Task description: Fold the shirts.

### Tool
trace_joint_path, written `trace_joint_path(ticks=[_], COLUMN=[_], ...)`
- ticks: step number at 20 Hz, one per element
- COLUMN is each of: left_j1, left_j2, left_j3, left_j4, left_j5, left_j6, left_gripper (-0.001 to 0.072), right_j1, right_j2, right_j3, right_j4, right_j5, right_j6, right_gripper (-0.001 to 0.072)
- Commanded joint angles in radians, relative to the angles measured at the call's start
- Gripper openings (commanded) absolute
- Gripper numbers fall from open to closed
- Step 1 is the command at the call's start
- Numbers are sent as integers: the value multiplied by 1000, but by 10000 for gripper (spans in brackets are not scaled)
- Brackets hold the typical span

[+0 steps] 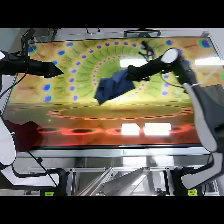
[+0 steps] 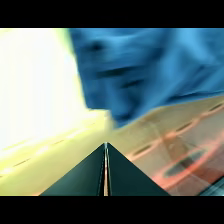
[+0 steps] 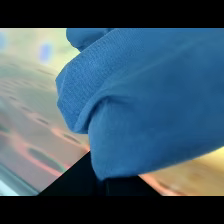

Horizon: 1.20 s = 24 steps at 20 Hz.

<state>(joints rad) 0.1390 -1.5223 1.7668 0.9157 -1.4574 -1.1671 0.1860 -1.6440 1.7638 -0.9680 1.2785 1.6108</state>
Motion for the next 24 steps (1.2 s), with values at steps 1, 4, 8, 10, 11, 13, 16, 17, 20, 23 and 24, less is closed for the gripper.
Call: trace_joint_path(ticks=[1,4,8,10,11,13,16,17,20,23,24], left_j1=[1,1,1,1,0,1,1,1,-2,-2,-2], left_j2=[-4,-4,-4,-4,-4,-4,-4,-4,-5,-5,-5], left_j3=[-1,-1,-1,-1,-1,0,-1,-1,-1,-1,-1], left_j4=[0,0,-2,-2,-2,-1,-1,-1,-2,-2,-2], left_j5=[-33,-68,-68,-58,-46,-20,36,48,52,50,50], left_j6=[-1,-1,-10,-12,-12,-12,-12,-12,-12,-12,-12], left_gripper=[21,21,20,20,20,20,20,20,20,20,21], right_j1=[-138,-285,-568,-684,-734,-802,-885,-909,-988,-1071,-1093], right_j2=[230,373,383,305,235,71,-14,-6,14,19,19], right_j3=[-18,-18,8,82,170,419,529,504,409,240,180], right_j4=[-248,-282,-207,-103,-53,23,157,167,62,45,39], right_j5=[228,228,130,43,35,90,27,8,137,354,433], right_j6=[92,94,-26,-81,-98,-99,-86,-98,-172,-210,-208], right_gripper=[13,14,15,15,15,14,14,15,14,14,14])
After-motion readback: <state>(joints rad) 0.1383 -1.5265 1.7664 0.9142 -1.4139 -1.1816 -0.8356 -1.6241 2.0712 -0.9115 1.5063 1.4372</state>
